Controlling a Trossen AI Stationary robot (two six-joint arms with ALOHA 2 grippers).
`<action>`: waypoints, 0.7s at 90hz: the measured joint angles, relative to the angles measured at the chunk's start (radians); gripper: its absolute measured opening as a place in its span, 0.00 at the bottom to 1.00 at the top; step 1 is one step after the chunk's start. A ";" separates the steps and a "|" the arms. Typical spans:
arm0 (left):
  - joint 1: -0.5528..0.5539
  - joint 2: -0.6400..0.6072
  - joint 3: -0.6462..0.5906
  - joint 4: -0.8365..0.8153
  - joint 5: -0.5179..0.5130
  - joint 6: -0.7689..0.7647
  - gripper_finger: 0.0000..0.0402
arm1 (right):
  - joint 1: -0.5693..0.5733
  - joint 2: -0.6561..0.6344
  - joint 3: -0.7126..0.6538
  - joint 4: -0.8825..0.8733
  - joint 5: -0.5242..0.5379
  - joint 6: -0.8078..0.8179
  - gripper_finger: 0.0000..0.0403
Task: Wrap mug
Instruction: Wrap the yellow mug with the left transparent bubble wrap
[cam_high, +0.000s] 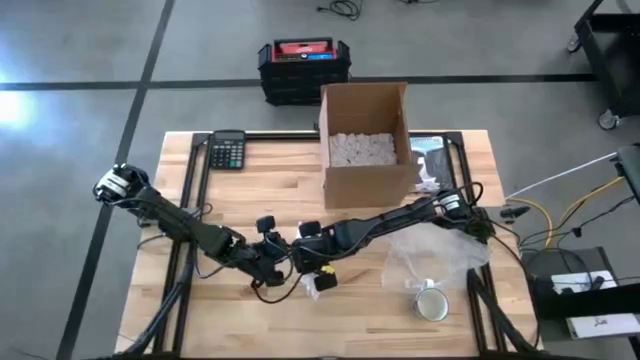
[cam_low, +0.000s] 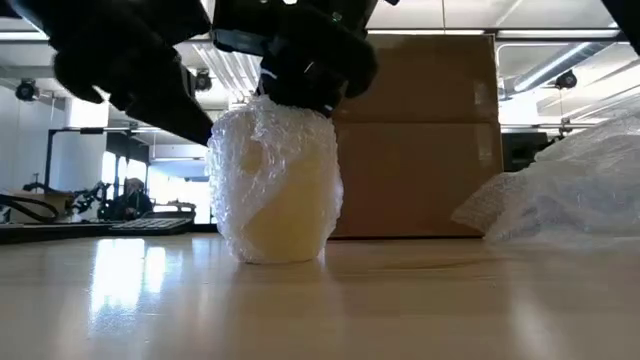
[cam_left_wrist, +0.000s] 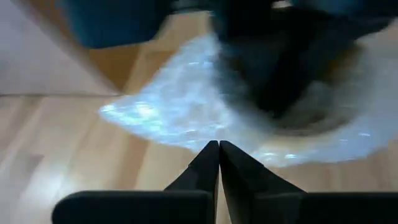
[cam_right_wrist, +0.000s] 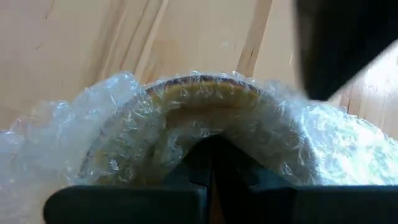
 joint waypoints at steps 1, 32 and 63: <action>0.000 0.000 0.000 0.007 0.000 0.004 0.00 | 0.000 0.000 0.000 0.000 0.000 -0.001 0.00; -0.002 -0.010 0.020 0.041 0.015 0.046 0.00 | 0.000 -0.035 -0.004 -0.012 0.000 -0.008 0.00; -0.002 -0.010 0.020 0.041 0.020 0.058 0.00 | 0.000 -0.135 -0.004 -0.089 0.002 0.000 0.00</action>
